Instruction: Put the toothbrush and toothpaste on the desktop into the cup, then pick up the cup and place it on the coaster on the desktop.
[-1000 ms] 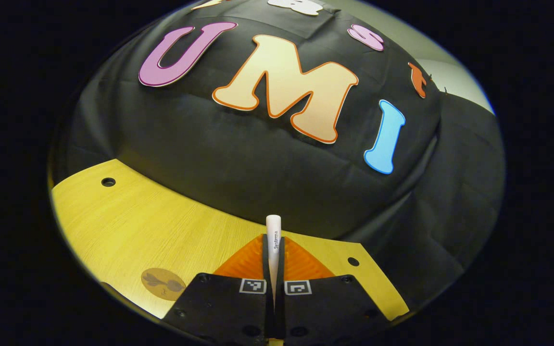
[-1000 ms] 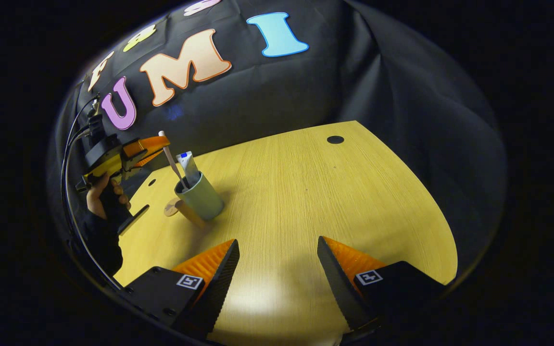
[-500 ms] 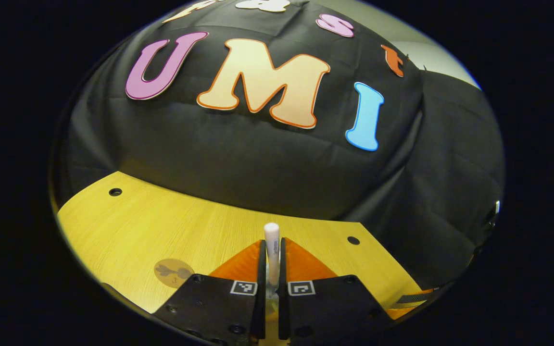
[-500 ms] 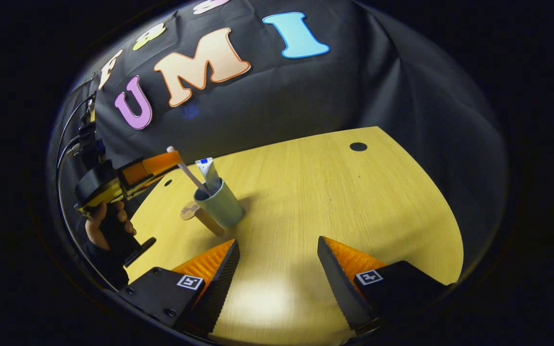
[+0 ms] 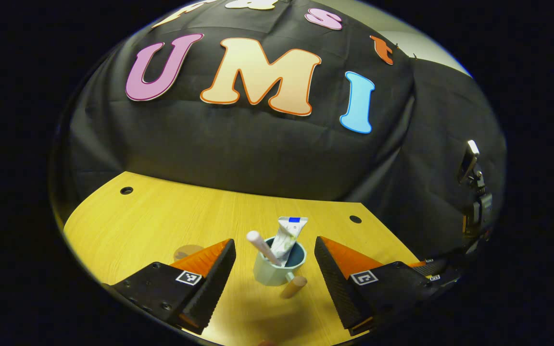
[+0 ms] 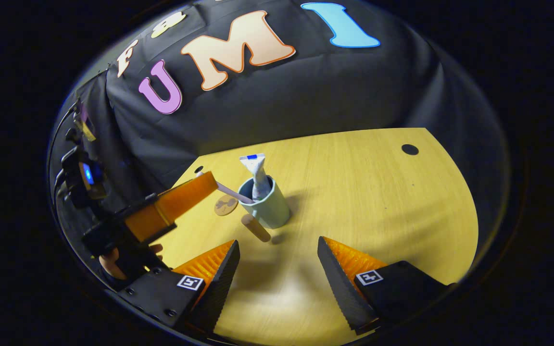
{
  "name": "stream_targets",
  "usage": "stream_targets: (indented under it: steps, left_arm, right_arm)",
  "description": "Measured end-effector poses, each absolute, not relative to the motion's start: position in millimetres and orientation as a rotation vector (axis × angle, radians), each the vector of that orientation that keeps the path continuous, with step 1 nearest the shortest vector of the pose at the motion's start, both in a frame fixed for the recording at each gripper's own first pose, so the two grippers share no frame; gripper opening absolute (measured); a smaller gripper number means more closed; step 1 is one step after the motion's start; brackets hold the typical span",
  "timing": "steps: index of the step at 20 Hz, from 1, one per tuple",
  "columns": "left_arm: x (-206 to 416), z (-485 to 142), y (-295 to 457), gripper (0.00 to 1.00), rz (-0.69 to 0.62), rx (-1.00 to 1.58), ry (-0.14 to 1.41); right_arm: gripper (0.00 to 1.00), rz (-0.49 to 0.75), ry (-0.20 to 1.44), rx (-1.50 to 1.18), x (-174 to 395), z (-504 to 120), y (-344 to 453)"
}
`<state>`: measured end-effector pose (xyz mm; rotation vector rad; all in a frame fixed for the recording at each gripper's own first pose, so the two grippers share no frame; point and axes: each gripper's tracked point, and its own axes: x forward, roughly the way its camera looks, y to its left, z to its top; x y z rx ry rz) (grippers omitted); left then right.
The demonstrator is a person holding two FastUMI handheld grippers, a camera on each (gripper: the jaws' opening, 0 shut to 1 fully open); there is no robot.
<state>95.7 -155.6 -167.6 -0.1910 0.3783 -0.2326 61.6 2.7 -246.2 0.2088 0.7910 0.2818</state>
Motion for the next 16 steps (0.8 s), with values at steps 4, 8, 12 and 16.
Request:
stream_targets:
  steps: [4, 8, 12, 16]
  left_arm:
    - [76.7, -166.0, -113.2, 0.95, -0.208, -0.162, 0.388]
    - [57.1, -163.8, -69.3, 0.95, -0.178, -0.121, 0.388]
    - [40.9, -163.4, -29.9, 0.95, -0.133, -0.116, 0.386]
    - [26.3, -163.4, 4.9, 0.95, -0.085, -0.113, 0.382]
  right_arm:
    - [0.99, 0.3, 0.866, 0.168, 73.5, -249.1, 35.6]
    - [0.99, 0.292, 0.972, 0.105, 85.1, -264.4, 58.2]
    - [0.99, 0.268, 1.067, 0.07, 96.5, -282.0, 71.6]
    - [0.99, 0.243, 1.149, 0.028, 112.9, -306.1, 75.5]
